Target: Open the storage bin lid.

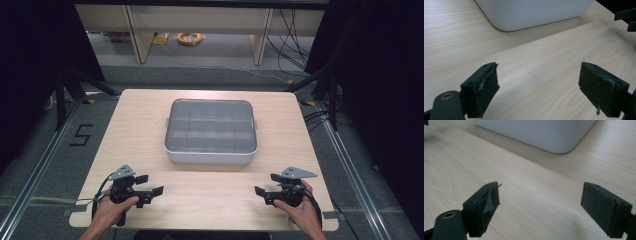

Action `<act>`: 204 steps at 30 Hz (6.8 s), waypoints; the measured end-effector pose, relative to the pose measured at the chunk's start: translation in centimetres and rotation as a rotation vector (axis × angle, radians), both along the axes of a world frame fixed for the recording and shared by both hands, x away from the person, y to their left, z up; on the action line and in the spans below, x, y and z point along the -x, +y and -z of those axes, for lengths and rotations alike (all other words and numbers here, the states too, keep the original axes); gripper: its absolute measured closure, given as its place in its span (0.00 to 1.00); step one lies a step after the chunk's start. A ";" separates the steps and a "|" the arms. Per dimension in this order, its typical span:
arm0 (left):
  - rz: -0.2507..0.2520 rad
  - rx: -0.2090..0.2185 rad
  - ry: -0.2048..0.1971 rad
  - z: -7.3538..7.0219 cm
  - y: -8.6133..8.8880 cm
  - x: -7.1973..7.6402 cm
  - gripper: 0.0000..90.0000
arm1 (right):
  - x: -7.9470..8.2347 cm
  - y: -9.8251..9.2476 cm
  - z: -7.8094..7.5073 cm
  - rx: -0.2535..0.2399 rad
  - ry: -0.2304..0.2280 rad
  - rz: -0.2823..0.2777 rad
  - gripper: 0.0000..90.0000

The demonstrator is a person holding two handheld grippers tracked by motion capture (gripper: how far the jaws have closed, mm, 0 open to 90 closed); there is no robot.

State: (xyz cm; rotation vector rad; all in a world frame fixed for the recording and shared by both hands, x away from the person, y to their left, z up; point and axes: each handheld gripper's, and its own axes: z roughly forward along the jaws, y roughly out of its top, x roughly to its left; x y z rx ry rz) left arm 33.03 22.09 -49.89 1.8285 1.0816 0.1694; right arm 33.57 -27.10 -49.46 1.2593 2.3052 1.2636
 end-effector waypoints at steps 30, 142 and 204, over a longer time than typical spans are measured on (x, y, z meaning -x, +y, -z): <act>-0.031 0.057 0.033 -0.4 0.2 -0.8 0.17 | -0.8 -0.4 0.0 -0.091 -0.014 0.005 0.19; -0.198 0.138 0.179 -3.6 -2.8 -20.2 0.55 | -18.5 0.6 -3.2 -0.343 0.159 0.188 0.48; -0.302 0.205 -0.087 -11.6 -3.2 -12.2 0.72 | -13.0 -0.2 -10.2 -0.428 -0.072 0.176 0.82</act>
